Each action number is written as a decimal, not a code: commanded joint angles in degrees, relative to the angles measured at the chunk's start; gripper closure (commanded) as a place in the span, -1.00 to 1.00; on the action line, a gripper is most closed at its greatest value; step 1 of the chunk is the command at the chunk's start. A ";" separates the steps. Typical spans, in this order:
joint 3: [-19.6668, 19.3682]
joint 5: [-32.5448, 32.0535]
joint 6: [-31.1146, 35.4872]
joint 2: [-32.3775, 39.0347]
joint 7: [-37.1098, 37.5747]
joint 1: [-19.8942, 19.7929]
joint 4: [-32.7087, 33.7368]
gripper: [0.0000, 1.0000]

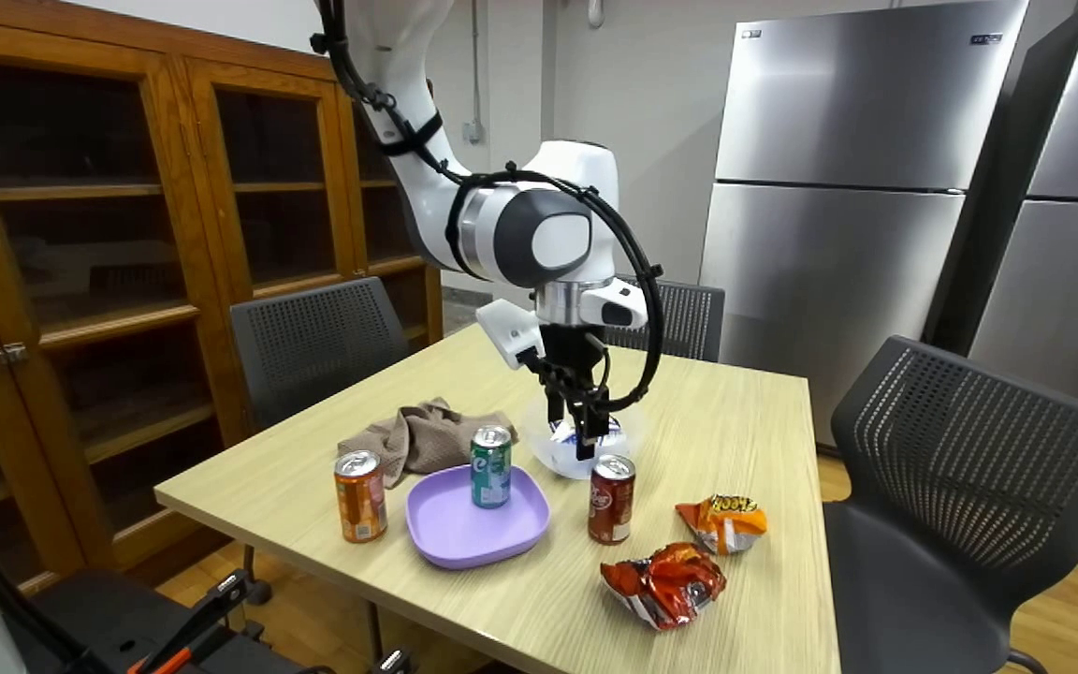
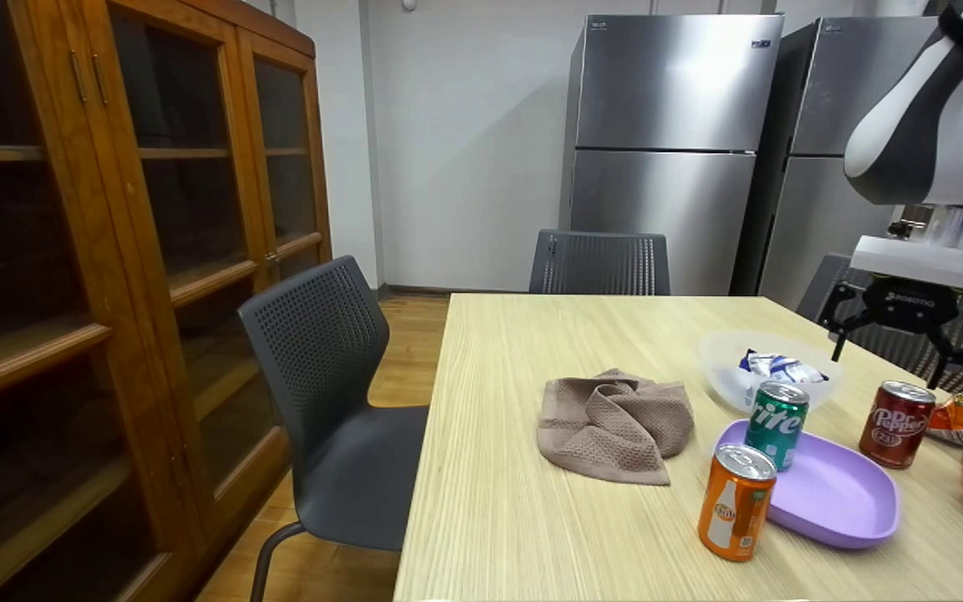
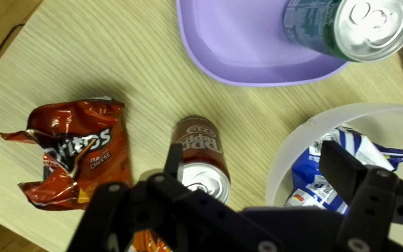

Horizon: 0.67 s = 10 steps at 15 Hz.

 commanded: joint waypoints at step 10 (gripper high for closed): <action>-1.58 4.86 0.55 8.31 3.03 -2.83 6.45 -1.00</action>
